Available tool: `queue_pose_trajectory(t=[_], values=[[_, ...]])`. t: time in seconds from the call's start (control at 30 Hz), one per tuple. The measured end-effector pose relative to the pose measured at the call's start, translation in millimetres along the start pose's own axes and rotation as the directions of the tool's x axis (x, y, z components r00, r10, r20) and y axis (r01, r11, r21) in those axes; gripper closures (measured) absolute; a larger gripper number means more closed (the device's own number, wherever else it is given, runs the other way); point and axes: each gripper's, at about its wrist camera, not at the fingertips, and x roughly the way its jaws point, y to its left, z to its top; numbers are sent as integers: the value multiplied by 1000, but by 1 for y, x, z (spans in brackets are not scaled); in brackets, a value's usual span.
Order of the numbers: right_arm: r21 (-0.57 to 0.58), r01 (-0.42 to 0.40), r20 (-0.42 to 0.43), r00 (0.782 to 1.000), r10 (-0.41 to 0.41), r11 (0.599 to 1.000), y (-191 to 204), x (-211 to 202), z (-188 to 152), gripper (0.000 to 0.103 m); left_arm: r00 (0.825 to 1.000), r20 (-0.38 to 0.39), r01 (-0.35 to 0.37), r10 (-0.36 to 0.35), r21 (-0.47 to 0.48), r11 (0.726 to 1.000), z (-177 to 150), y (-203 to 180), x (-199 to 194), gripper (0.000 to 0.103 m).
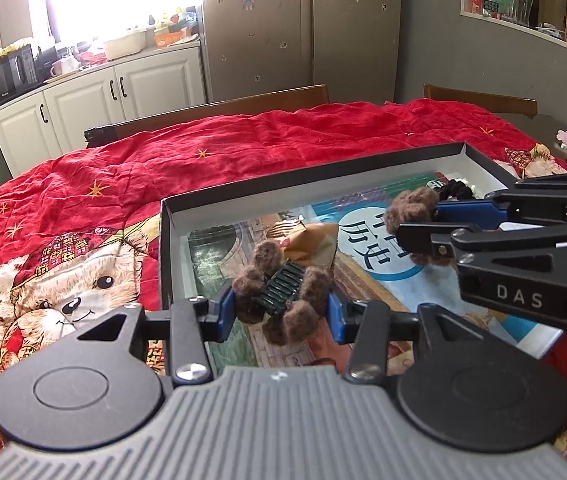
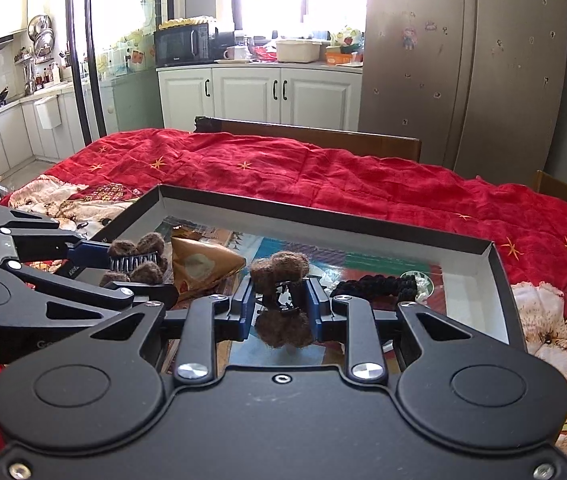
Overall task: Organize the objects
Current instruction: 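Carry both brown pompom clips into the black box with both tools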
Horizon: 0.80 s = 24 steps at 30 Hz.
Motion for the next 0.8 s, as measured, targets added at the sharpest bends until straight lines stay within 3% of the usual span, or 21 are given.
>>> queue_pose_trajectory(t=[0.8], values=[[8,5,-39,999,-5,1000,-3,16,3,80,1000,-6,2,-2,-9,1000,-2,-1,10,53]])
